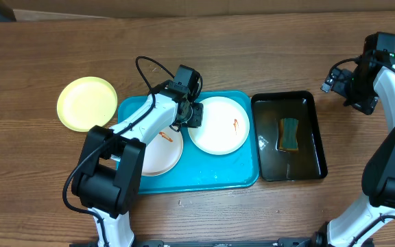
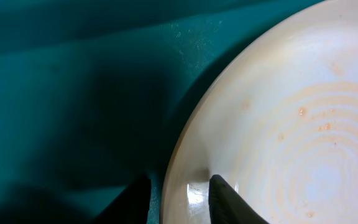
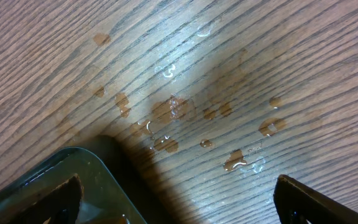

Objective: Clean dirty plates on tray and stack at the side
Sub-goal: 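Lower the right gripper into the black tray over the sponge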

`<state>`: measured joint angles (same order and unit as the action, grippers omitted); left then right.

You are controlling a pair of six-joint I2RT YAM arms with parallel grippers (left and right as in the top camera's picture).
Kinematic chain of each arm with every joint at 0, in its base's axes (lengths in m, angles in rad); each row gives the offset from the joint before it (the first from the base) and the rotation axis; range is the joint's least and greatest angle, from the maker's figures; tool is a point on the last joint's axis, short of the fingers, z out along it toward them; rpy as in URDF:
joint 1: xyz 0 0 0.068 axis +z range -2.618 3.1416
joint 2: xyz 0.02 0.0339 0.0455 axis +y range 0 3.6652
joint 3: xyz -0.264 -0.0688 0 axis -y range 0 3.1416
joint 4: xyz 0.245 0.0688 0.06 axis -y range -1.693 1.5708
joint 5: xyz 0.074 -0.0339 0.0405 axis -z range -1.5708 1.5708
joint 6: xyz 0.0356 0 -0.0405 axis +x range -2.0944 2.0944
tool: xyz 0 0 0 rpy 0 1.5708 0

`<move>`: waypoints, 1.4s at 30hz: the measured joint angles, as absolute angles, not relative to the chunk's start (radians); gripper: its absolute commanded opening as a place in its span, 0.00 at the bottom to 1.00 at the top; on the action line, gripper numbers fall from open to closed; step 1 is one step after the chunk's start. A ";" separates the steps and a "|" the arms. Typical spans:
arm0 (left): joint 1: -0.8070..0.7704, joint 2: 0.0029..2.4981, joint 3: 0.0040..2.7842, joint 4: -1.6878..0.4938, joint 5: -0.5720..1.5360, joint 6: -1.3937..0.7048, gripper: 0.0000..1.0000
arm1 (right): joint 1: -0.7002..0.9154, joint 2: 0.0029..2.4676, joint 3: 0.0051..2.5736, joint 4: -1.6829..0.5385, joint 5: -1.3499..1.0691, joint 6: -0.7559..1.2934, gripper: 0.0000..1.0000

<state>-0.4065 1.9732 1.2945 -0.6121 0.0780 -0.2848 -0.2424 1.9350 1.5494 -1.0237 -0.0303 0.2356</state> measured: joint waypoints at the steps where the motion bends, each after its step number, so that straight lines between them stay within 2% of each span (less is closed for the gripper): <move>1: -0.406 1.973 1.295 -0.612 0.078 -0.285 0.28 | -0.242 1.935 1.549 -1.024 -0.030 0.235 1.00; 4: -0.406 1.973 1.295 -0.615 0.078 -0.285 0.24 | -0.242 1.935 1.549 -1.017 -0.032 0.235 1.00; 8: -0.406 1.973 1.303 -0.652 0.078 -0.287 0.12 | -0.242 1.935 1.549 -0.943 -0.080 0.235 1.00; 16: -0.406 1.973 1.328 -0.660 0.077 -0.279 0.13 | -0.242 1.935 1.549 -0.935 -0.229 0.223 1.00; 18: -0.406 1.973 1.329 -0.660 0.077 -0.279 0.12 | -0.243 1.935 1.549 -0.937 -0.316 0.176 0.88; 20: -0.406 1.973 1.329 -0.660 0.077 -0.280 0.10 | -0.242 1.935 1.551 -0.955 -0.397 0.157 0.84; 23: -0.406 1.973 1.329 -0.661 0.075 -0.277 0.07 | -0.242 1.934 1.552 -1.004 -0.455 0.157 0.84; 27: -0.406 1.973 1.329 -0.663 0.075 -0.277 0.04 | -0.223 1.919 1.552 -1.086 -0.413 0.157 0.87; 31: -0.406 1.973 1.330 -0.665 0.075 -0.277 0.04 | -0.151 1.902 1.552 -1.150 -0.301 0.159 0.88; 40: -0.406 1.973 1.330 -0.684 0.075 -0.277 0.18 | 0.048 1.899 1.489 -1.188 0.004 0.226 0.88; 42: -0.406 1.973 1.330 -0.684 0.075 -0.277 0.21 | 0.069 1.899 1.451 -1.170 0.046 0.236 0.84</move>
<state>-0.4065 1.9732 1.3304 -0.6842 0.0746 -0.2768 0.0692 1.8988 1.4509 -1.1702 0.0456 0.2363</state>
